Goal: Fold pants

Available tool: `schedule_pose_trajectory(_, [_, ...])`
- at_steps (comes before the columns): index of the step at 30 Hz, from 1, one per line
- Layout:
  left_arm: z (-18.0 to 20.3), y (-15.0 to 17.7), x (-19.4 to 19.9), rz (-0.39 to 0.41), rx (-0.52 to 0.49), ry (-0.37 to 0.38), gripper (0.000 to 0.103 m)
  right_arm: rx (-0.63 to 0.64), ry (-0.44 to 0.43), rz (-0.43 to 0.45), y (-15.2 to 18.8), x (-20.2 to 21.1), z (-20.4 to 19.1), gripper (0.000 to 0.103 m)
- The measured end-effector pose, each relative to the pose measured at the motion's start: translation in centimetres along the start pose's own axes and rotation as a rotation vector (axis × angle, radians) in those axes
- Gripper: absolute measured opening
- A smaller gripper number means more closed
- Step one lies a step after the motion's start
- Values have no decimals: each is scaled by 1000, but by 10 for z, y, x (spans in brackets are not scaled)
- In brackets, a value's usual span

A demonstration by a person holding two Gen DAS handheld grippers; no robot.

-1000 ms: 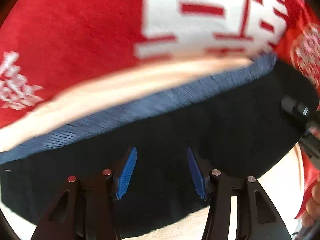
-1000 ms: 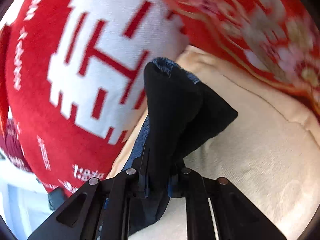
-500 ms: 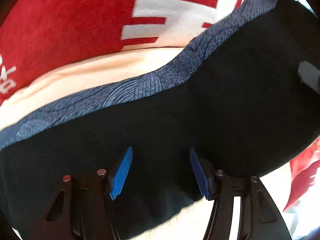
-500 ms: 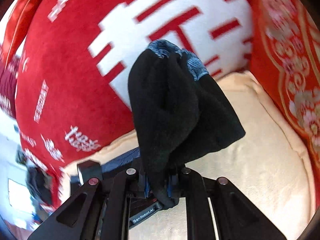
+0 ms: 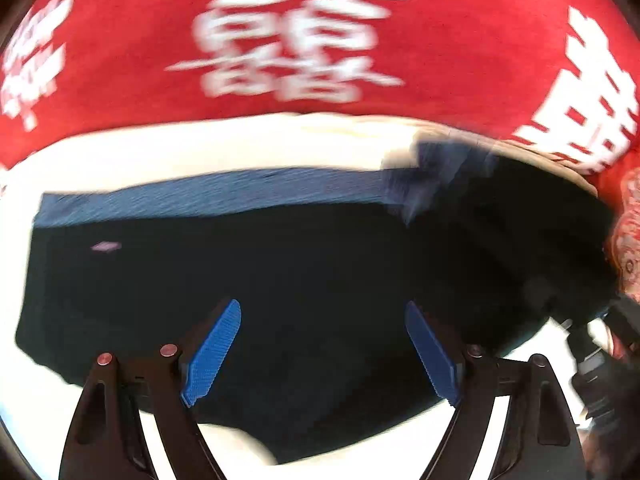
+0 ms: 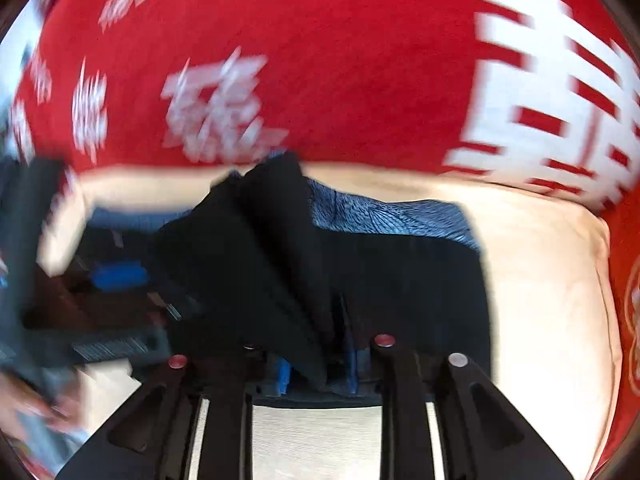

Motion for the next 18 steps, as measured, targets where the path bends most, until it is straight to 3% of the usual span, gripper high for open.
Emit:
schedule_pose_trajectory(2, [-21, 5, -3, -24, 38, -19, 85, 163, 128, -66, 18, -30, -44, 39])
schedule_pose_trajectory(4, [-34, 8, -3, -35, 57, -26, 85, 313, 239, -78, 34, -39, -71, 48])
schedule_pose_trajectory(6, [-36, 6, -3, -29, 53, -18, 85, 407, 220, -30, 45, -22, -87, 53])
schedule_pose_trajectory(9, [-40, -1, 2, -34, 48, 33, 85, 392, 106, -17, 52, 10, -78, 57])
schedule_pose_trajectory(12, [-28, -12, 7, -47, 63, 137, 85, 178, -77, -84, 41, 19, -46, 57])
schedule_pose_trajectory(15, [-7, -19, 14, -58, 57, 260, 85, -207, -281, -147, 37, 17, 14, 57])
schedule_pose_trajectory(18, [20, -27, 8, -98, 13, 327, 85, -577, -454, -184, 46, -4, 68, 57])
Point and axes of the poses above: each gripper's, at about its wrist camera, not at the fingertips, and x roughly against the way its jaws point, z to its right, y to its underside, the point moved 1 cm from there along -x, roughly the way its jaws point, and after that the axes turned 3 degrees about y, right-handed, at the moved point
